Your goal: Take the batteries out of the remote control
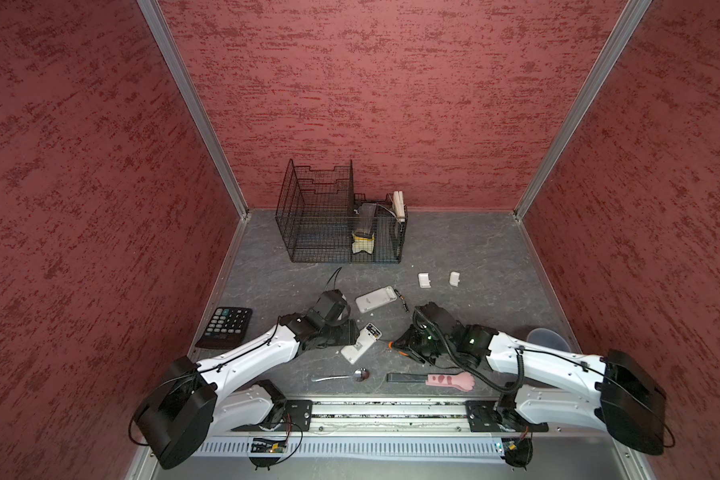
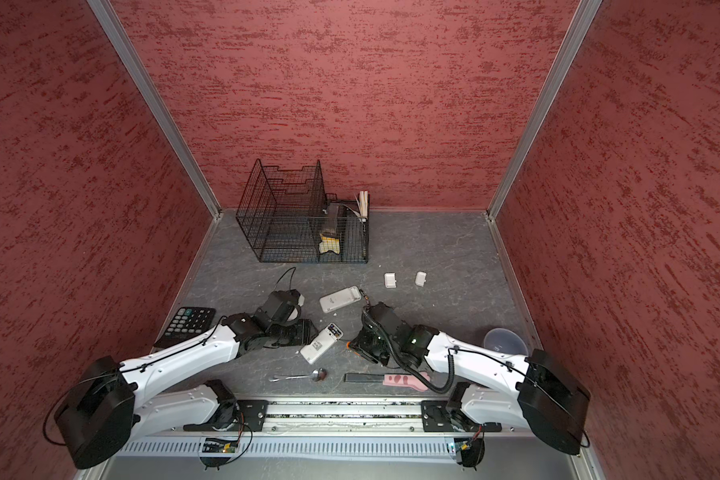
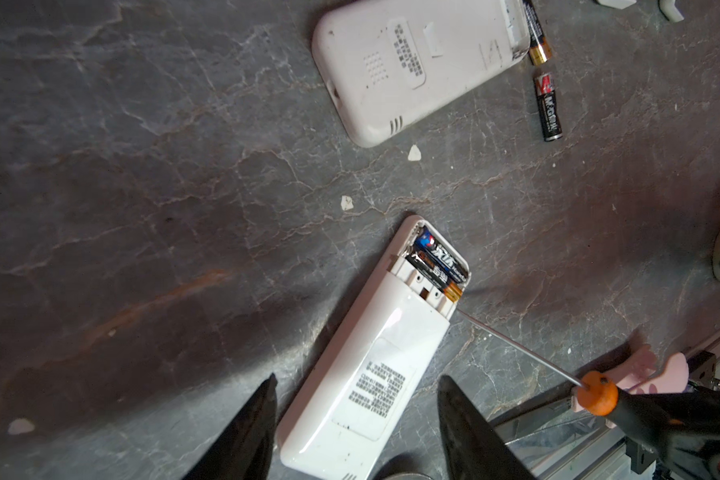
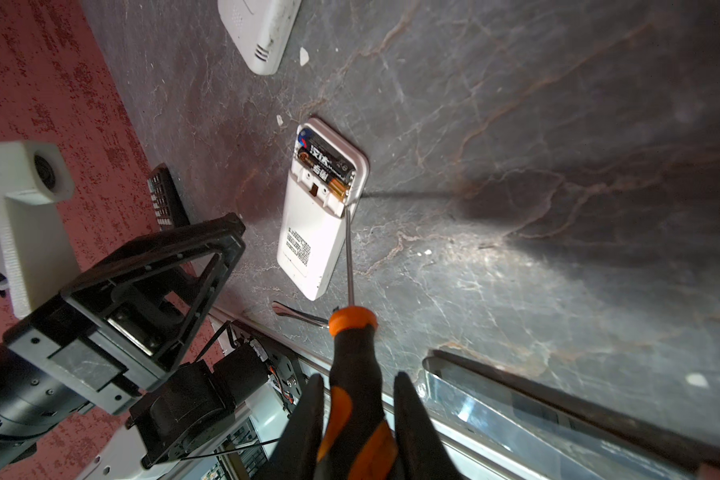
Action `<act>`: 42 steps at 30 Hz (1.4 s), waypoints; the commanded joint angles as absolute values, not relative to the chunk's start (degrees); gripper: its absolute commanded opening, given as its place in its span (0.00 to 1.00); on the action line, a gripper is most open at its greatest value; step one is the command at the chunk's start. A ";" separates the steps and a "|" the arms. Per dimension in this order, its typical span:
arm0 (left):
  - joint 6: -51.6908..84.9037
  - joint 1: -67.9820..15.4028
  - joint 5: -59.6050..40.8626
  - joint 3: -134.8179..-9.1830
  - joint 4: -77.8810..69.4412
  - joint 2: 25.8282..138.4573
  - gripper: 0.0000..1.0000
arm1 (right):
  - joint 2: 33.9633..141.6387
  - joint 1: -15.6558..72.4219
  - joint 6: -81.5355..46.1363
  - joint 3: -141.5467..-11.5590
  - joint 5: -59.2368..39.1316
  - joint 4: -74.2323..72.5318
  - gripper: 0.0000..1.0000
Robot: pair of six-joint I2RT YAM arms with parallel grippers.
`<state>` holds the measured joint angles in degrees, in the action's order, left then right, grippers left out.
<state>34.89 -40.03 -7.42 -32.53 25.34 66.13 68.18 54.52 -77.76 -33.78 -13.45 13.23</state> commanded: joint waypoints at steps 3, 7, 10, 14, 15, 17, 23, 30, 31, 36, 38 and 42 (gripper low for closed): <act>32.81 -42.58 -6.53 -32.33 29.50 65.12 0.66 | 68.77 53.56 -79.71 -34.44 -11.34 11.23 0.00; 31.96 -45.48 -4.31 -33.67 31.50 66.24 0.67 | 67.78 51.88 -78.22 -34.89 -11.38 12.68 0.00; 31.30 -47.24 -3.02 -34.62 31.82 67.76 0.67 | 67.41 50.81 -76.76 -35.62 -11.55 14.11 0.00; 30.03 -49.19 -1.22 -36.56 31.95 70.93 0.68 | 66.66 50.33 -76.11 -36.46 -11.78 15.75 0.00; 29.65 -49.83 -0.66 -37.39 32.11 71.74 0.68 | 66.21 50.36 -75.97 -36.56 -11.82 16.45 0.00; 29.00 -50.91 -0.01 -38.59 32.35 73.14 0.68 | 65.22 50.35 -76.02 -36.74 -11.69 17.98 0.00; 28.49 -53.57 1.68 -40.07 32.55 76.22 0.68 | 61.64 50.31 -76.17 -36.83 -10.28 21.36 0.00; 28.44 -56.27 5.20 -39.99 32.70 79.66 0.67 | 61.94 50.27 -74.98 -38.57 -9.93 21.88 0.00; 28.44 -56.54 5.60 -39.99 32.75 80.16 0.67 | 62.13 50.30 -74.81 -38.90 -10.01 21.80 0.00; 28.21 -57.51 6.90 -39.82 32.00 82.26 0.65 | 62.57 50.24 -75.22 -39.39 -10.48 20.32 0.00; 28.13 -57.70 6.94 -39.49 31.42 82.70 0.61 | 62.79 50.25 -76.11 -39.07 -10.97 19.07 0.00; 27.72 -57.78 7.11 -39.21 30.49 82.87 0.55 | 63.52 50.24 -77.58 -38.75 -11.16 17.41 0.00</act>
<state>28.40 -57.76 5.67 -39.29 31.55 81.78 63.13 50.41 -74.46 -37.82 -11.77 19.70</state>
